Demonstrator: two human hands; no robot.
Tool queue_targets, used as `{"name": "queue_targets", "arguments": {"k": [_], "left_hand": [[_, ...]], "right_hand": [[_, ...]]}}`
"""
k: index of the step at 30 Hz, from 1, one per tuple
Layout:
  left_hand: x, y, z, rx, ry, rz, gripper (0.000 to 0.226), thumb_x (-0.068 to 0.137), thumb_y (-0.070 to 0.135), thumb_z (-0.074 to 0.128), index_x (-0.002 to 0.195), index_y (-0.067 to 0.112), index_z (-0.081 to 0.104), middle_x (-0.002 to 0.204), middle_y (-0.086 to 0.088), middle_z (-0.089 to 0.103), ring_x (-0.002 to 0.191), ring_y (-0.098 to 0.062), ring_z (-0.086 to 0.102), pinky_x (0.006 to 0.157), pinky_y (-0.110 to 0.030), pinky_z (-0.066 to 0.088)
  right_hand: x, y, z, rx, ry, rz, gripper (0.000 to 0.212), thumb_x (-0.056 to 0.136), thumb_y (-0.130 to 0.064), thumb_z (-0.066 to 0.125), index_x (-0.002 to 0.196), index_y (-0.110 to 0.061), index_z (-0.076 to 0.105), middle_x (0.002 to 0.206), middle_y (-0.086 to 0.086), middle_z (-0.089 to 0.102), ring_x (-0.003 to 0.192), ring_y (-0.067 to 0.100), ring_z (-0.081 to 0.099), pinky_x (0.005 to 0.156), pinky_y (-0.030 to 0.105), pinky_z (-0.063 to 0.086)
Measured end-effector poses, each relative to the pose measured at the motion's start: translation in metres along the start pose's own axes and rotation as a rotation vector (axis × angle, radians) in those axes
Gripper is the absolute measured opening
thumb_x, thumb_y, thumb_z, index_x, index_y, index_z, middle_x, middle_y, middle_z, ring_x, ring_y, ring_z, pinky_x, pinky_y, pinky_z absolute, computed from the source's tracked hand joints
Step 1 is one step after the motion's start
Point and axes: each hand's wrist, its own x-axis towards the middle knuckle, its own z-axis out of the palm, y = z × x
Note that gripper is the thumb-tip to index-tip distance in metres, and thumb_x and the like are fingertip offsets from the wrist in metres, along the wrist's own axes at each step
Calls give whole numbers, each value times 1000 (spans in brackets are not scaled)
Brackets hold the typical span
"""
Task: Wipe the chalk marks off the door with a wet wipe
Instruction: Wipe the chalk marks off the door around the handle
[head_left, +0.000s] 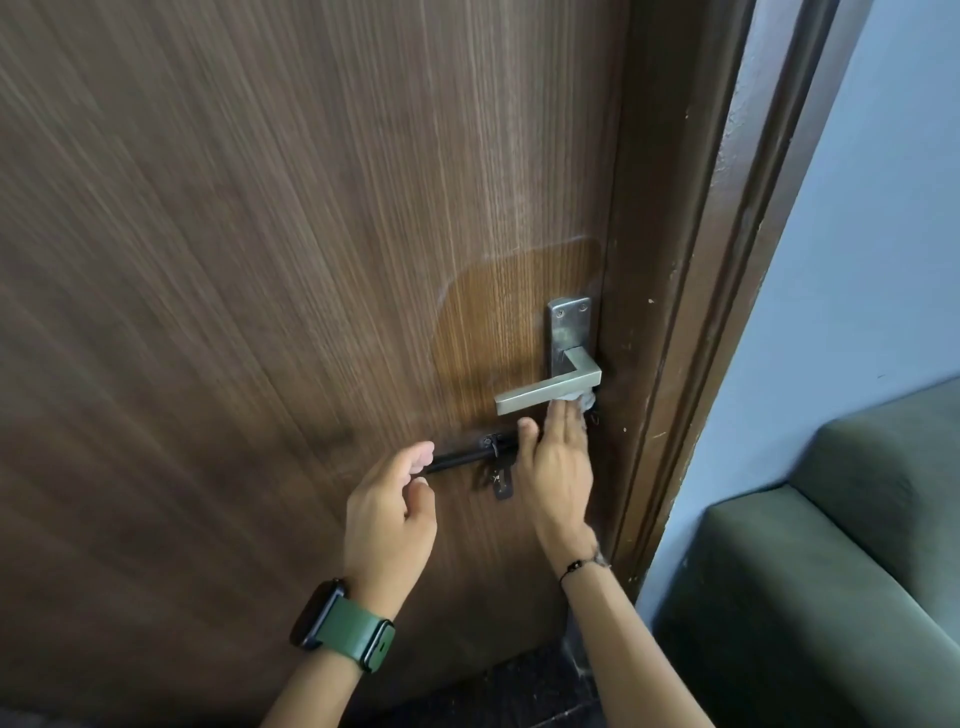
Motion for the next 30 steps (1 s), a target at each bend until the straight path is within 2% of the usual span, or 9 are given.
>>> {"name": "queue_targets", "arguments": {"k": [3, 5, 12, 14, 16, 18, 21, 25, 30], "left_hand": [[1, -1, 0, -9, 11, -17, 35, 78, -11, 48, 103, 7, 64, 102, -6, 69, 91, -10, 59, 82, -10, 37], [1, 2, 1, -18, 13, 5, 35, 76, -13, 48, 101, 5, 64, 100, -7, 70, 90, -12, 60, 82, -11, 37], [4, -6, -4, 8, 0, 42, 38, 76, -12, 50, 106, 7, 64, 102, -4, 68, 92, -10, 59, 78, -9, 41], [4, -8, -3, -3, 7, 36, 38, 76, -13, 49, 106, 7, 64, 102, -2, 67, 93, -9, 60, 77, 0, 38], [4, -7, -2, -28, 10, 35, 40, 75, -15, 48, 104, 8, 64, 102, 3, 65, 95, -11, 61, 79, 4, 37], [6, -4, -2, -47, 22, 65, 43, 74, -17, 48, 105, 9, 64, 105, 3, 64, 98, -14, 62, 82, -1, 40], [15, 1, -7, -33, 90, 126, 47, 73, -18, 47, 110, 7, 60, 110, -3, 63, 101, -14, 58, 82, -17, 44], [21, 7, -15, -29, 143, 136, 50, 72, -21, 45, 111, 7, 59, 107, -5, 63, 99, -14, 58, 79, -16, 43], [19, 2, -19, -34, 140, 124, 52, 71, -23, 43, 109, 5, 61, 106, -7, 65, 99, -17, 59, 84, -27, 46]], "right_hand": [[-22, -25, 11, 0, -46, -134, 50, 95, -28, 37, 129, 8, 46, 134, 28, 49, 128, 38, 43, 106, 47, 38], [-31, -37, 19, -39, -85, -265, 54, 93, -30, 37, 130, 9, 45, 134, 28, 48, 128, 41, 43, 106, 50, 36], [-2, -78, 21, 70, 73, -161, 70, 96, -45, 25, 141, 8, 19, 149, 31, 14, 139, 43, 7, 111, 51, 16], [-11, -76, 23, 45, 37, -172, 69, 97, -44, 24, 141, 8, 20, 150, 29, 15, 140, 41, 11, 113, 50, 15], [-22, -71, 26, 3, -27, -187, 66, 95, -38, 32, 139, 11, 26, 147, 31, 21, 135, 44, 27, 109, 54, 28], [-23, -77, 27, 26, -60, -155, 68, 95, -38, 36, 140, 10, 19, 148, 31, 10, 136, 44, 26, 110, 52, 29], [-9, -106, 22, 252, -96, -3, 77, 97, -43, 32, 143, 1, -10, 148, 19, -25, 142, 32, -14, 116, 44, 3], [11, -127, 2, 497, 59, 62, 67, 99, -32, 31, 146, -5, -10, 154, 10, -22, 141, 18, -22, 114, 28, -4], [15, -127, -10, 396, 108, -107, 57, 100, -25, 30, 146, -2, 4, 153, 8, -11, 144, 21, -13, 116, 27, -2]]}}
